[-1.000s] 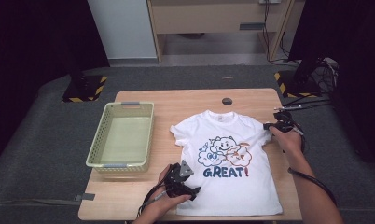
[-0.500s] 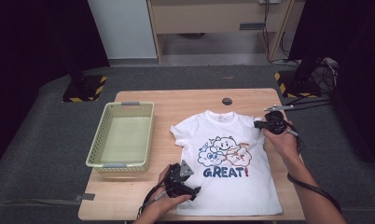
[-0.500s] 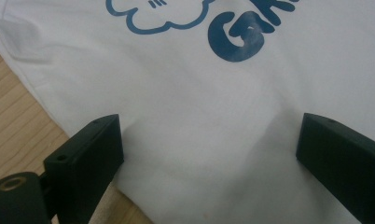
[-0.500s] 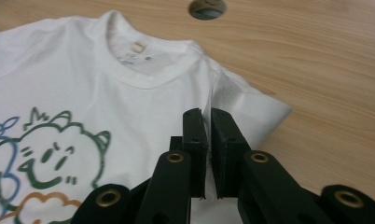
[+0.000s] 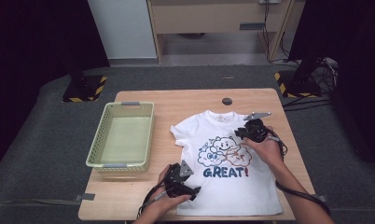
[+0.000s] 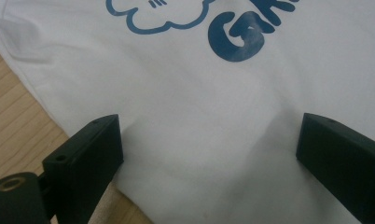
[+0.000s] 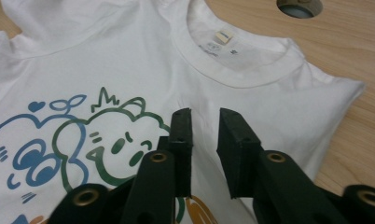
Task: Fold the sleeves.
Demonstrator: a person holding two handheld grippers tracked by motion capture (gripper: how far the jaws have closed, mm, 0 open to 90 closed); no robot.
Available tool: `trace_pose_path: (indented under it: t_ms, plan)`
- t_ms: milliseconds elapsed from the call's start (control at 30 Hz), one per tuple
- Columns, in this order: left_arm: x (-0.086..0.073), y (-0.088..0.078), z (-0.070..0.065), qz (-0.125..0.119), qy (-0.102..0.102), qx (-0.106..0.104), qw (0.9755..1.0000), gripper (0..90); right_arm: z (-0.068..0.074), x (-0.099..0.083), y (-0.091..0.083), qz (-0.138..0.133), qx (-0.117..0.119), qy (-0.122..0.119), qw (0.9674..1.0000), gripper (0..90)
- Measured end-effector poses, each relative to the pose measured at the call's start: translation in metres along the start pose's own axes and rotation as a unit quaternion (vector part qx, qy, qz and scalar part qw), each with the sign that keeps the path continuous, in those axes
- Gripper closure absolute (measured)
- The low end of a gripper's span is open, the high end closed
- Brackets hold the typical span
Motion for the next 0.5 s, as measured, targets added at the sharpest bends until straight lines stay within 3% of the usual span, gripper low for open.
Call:
trace_pose_path:
  t_ms: [267, 500]
  plan:
    - [0.0, 0.0, 0.0, 0.001, 0.0, -0.001, 1.0, 6.7, -0.001, 0.004, -0.012, -0.002, -0.009, -0.003, 1.0, 52.0]
    - [0.0, -0.001, 0.0, 0.003, -0.002, -0.001, 1.0, 6.5, 0.001, -0.02, -0.014, 0.004, -0.012, 0.001, 0.9999, 34.2]
Point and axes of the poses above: each handheld gripper's, and its own axes: y roughly forward along the jaws, x roughly out of its top, z roughly to its left, the point moved 2 cm from there along y, roughly forward along the jaws, and after that the axes turned 13 degrees about y, right-handed, at the moved point
